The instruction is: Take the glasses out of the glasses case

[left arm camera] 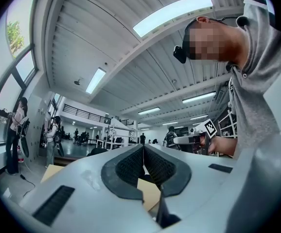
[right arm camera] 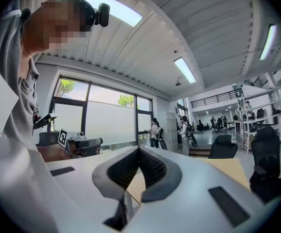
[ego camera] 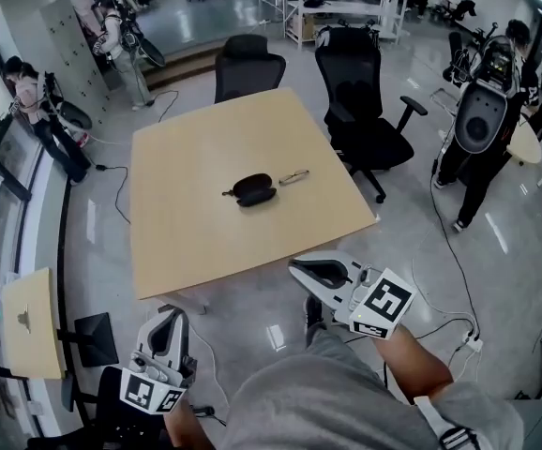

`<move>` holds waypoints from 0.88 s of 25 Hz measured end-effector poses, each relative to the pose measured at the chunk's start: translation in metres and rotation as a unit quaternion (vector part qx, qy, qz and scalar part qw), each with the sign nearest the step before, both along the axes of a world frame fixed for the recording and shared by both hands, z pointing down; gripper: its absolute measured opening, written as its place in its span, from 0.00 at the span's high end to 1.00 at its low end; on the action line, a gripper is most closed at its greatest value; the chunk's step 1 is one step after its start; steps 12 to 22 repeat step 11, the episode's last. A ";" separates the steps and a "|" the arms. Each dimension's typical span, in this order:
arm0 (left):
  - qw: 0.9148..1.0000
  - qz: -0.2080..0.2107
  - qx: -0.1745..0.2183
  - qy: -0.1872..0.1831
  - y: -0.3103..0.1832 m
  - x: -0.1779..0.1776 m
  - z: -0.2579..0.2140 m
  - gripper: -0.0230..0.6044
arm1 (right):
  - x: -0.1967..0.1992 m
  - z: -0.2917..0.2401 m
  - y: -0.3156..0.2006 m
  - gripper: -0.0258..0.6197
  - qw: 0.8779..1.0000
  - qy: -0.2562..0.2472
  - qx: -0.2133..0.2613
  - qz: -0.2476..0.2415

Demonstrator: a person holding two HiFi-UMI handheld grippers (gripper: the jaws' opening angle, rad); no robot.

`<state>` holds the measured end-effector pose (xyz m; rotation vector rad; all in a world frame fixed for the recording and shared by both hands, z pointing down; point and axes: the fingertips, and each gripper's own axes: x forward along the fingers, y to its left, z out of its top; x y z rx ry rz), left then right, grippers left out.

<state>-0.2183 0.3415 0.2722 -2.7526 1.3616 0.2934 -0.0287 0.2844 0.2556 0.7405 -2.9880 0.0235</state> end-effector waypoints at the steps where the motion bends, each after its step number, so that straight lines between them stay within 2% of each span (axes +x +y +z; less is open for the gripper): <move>1: 1.000 0.001 0.001 0.002 0.005 0.002 0.001 0.95 | 0.002 -0.001 0.005 0.95 1.000 0.001 0.001 0.001; 11: 1.000 0.017 0.002 0.008 0.038 0.022 -0.002 0.95 | 0.022 -0.008 0.045 0.95 1.000 0.004 -0.003 0.014; 22: 1.000 0.017 0.002 0.008 0.038 0.022 -0.002 0.95 | 0.022 -0.008 0.045 0.95 1.000 0.004 -0.003 0.014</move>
